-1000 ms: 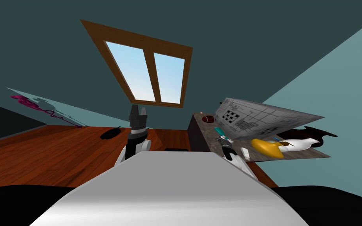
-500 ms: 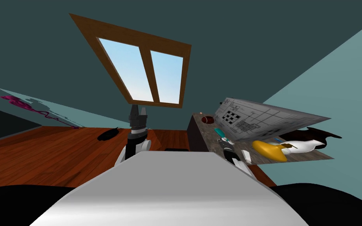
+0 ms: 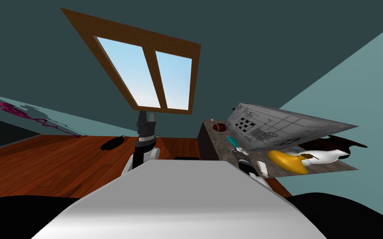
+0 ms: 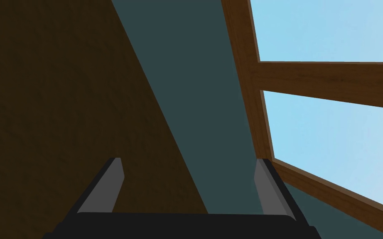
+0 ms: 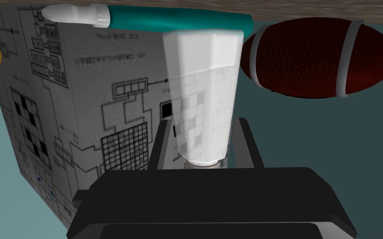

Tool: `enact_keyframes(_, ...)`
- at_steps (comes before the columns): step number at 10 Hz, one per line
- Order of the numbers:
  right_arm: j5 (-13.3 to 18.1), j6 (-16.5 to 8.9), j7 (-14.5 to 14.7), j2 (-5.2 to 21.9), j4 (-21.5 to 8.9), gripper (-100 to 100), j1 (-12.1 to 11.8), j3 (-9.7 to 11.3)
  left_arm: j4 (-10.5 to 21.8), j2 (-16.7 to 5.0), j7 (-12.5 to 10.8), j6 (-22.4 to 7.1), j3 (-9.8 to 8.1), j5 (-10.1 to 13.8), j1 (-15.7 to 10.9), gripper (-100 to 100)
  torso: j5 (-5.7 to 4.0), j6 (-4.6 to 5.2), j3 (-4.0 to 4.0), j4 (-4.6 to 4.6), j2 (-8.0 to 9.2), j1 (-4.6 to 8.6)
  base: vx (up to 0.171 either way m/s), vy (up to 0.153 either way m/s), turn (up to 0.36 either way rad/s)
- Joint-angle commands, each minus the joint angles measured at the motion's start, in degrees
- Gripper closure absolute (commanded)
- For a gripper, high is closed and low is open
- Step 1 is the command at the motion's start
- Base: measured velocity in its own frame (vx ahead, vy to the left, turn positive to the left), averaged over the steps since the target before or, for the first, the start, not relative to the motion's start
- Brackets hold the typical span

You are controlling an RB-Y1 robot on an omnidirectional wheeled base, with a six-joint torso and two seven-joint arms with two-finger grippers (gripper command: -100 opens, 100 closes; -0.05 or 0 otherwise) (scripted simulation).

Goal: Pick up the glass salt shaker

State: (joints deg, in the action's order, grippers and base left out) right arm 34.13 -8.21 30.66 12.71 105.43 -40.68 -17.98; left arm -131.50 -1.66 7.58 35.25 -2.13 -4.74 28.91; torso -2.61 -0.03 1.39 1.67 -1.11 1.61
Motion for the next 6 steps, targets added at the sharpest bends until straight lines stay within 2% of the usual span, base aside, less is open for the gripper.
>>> enact_keyframes(1,0.0,0.2,0.0,-0.1,1.9,100,-0.4,-0.1,0.0,0.0,0.0,0.0,0.0,0.0,0.0,0,0.0,0.0,0.0,0.0,0.0,0.0,-0.006,0.008,-0.001)
enact_keyframes(2,-1.1,-0.5,2.0,-2.9,4.2,100,-3.1,-0.2,0.0,0.0,0.0,0.0,0.0,0.0,0.0,0,0.0,-0.02,-0.04,-0.02,0.06,-0.07,0.064,-0.043,-0.012)
enact_keyframes(3,-1.1,-0.5,2.0,-3.1,6.4,100,-4.9,-0.2,0.0,0.0,0.0,0.0,0.0,0.0,0.0,0,-0.03,0.06,0.03,0.01,-0.07,0.08,0.088,-0.057,-0.015)
enact_keyframes(4,-1.1,-0.5,2.0,-3.1,8.4,100,-5.9,-0.2,0.0,0.0,0.0,0.0,0.0,0.0,0.0,0,-0.05,0.06,0.08,0.04,-0.15,0.15,0.053,-0.032,-0.009)
enact_keyframes(5,-0.9,-0.4,2.1,-3.2,7.3,100,-5.3,-0.1,0.0,0.0,0.0,0.0,0.0,0.0,0.0,0,-0.01,0.02,0.06,0.02,-0.12,0.12,0.018,-0.013,-0.003)
enact_keyframes(6,-1.0,-0.4,2.0,-3.2,7.5,0,-5.4,-0.2,0.0,0.0,0.0,0.0,0.0,0.0,0.0,0,-0.05,0.0,0.03,0.02,-0.04,0.07,0.0,0.0,0.0)
